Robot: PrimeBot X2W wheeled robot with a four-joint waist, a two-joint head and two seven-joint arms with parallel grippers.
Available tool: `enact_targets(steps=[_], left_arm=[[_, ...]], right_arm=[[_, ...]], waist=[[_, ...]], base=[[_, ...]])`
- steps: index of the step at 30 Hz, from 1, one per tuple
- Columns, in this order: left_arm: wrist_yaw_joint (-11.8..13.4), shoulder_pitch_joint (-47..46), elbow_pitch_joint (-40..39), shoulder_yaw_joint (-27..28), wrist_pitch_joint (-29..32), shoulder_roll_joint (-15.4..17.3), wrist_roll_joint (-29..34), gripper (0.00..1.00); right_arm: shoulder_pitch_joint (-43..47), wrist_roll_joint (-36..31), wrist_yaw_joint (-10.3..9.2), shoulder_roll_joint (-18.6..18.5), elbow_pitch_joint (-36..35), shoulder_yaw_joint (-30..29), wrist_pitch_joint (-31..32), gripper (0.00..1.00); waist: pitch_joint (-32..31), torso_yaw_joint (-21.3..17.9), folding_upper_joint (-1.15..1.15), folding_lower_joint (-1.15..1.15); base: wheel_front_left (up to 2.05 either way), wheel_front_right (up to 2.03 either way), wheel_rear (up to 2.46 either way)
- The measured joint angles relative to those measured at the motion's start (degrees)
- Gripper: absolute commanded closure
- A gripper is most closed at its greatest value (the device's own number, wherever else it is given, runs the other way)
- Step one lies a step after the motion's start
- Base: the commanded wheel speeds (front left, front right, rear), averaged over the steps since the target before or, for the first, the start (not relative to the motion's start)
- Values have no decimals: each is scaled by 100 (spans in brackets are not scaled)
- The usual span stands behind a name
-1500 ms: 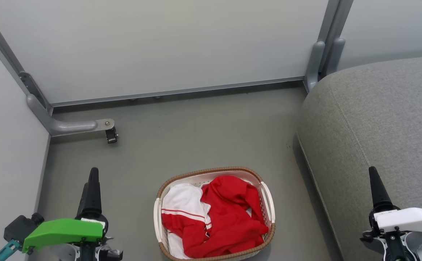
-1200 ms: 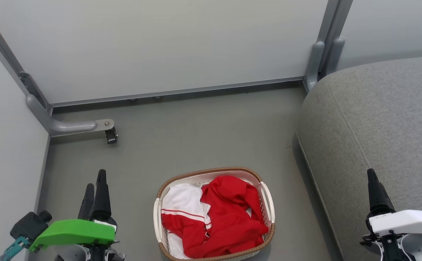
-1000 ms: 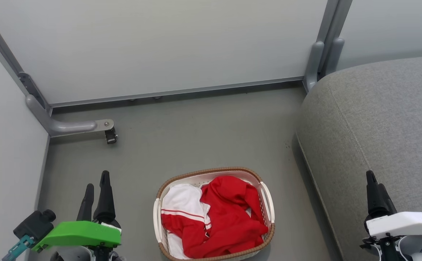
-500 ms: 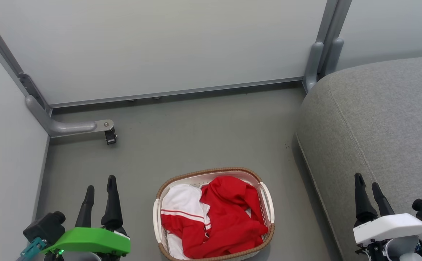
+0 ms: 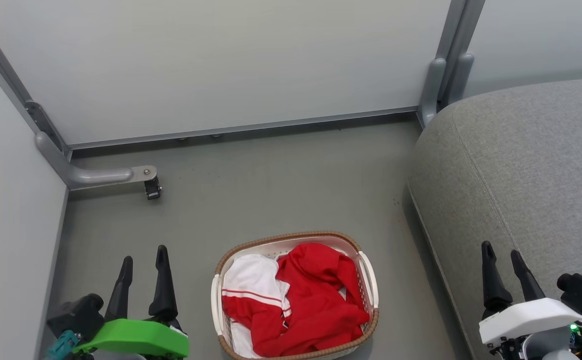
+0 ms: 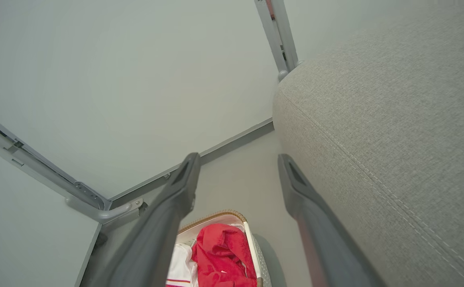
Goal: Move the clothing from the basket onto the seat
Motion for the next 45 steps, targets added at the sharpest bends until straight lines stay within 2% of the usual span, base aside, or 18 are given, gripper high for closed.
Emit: enact_targets(steps=[29,45], left_arm=[[55,69,246,-310,-360,13,1281,0],[71,83,383,-414,-535,21,1757,0]], right_arm=[[45,-1575,1,-20,-112,120,-372,0],[81,-2290,1,-29,-159,121,-537,0]], waist=[[20,157,0,0],[26,255,0,0]], base=[[0,0,0],[0,0,0]])
